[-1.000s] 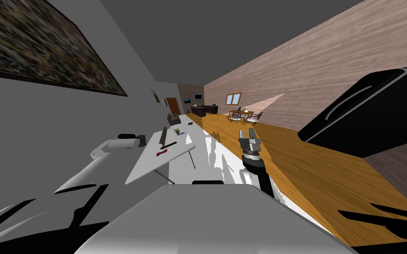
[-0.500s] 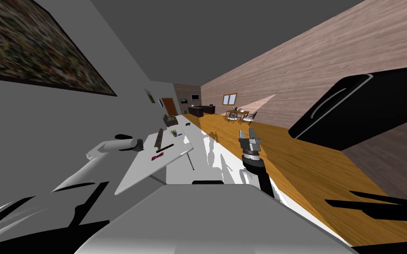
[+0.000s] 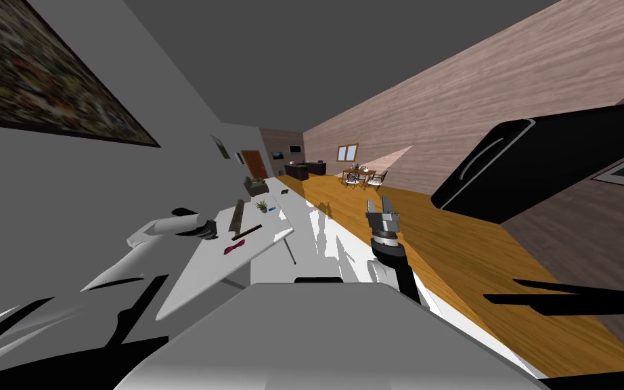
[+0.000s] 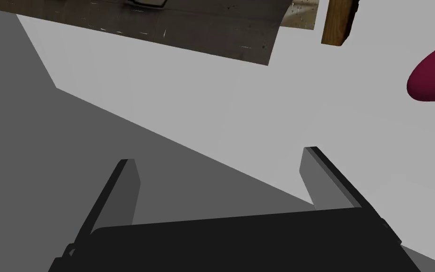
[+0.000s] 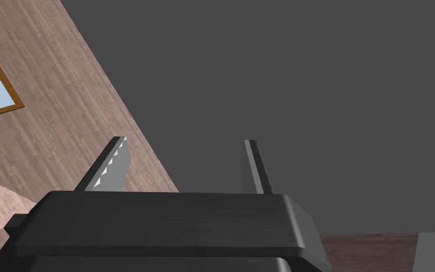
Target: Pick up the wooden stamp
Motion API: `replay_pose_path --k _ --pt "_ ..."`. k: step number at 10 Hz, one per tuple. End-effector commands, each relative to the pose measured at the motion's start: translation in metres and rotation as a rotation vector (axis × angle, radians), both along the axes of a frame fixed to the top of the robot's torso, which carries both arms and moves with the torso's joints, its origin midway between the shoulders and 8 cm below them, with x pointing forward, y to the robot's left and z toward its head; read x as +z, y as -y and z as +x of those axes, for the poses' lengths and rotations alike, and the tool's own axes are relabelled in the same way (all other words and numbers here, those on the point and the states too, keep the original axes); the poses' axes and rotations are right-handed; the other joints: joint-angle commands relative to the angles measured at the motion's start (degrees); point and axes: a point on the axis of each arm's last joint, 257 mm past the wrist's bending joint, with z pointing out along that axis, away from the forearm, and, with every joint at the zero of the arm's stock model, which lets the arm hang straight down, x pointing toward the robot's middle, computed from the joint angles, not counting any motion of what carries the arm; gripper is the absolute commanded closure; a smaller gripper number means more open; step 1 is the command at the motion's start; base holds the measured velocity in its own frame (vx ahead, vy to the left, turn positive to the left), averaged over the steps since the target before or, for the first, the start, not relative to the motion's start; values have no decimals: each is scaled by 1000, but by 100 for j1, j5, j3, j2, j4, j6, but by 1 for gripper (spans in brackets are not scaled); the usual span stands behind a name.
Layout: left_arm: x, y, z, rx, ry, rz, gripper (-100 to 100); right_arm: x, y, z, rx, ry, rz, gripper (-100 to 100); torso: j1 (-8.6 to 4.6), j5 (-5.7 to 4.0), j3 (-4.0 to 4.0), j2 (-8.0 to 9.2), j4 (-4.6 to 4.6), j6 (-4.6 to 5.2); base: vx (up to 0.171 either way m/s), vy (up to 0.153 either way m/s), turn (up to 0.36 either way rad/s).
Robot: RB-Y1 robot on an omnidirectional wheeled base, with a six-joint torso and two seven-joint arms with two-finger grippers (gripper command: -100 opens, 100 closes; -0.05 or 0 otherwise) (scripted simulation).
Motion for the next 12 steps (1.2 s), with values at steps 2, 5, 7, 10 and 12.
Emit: replay_pose_path --k 2,5,7,10,12 --pt "-22 7 -21 42 -61 -79 -100 0 0 0 0 0 0 0 -2 0 4 8 2 -2 31 12 -81" --pt "-40 16 -40 73 -121 -153 -100 0 0 0 0 0 0 0 3 0 0 0 0 3 43 22 -107" --pt "-55 25 -55 97 -166 -217 -100 0 0 0 0 0 0 0 -1 0 -2 -4 -1 2 51 16 -104" --pt "-79 46 -81 131 -245 -332 -100 0 0 0 0 0 0 0 1 0 1 2 0 -1 44 23 -105" --pt "-89 56 -94 149 -282 -387 -100 0 0 0 0 0 0 0 9 11 -5 -5 -5 0 50 24 -92"
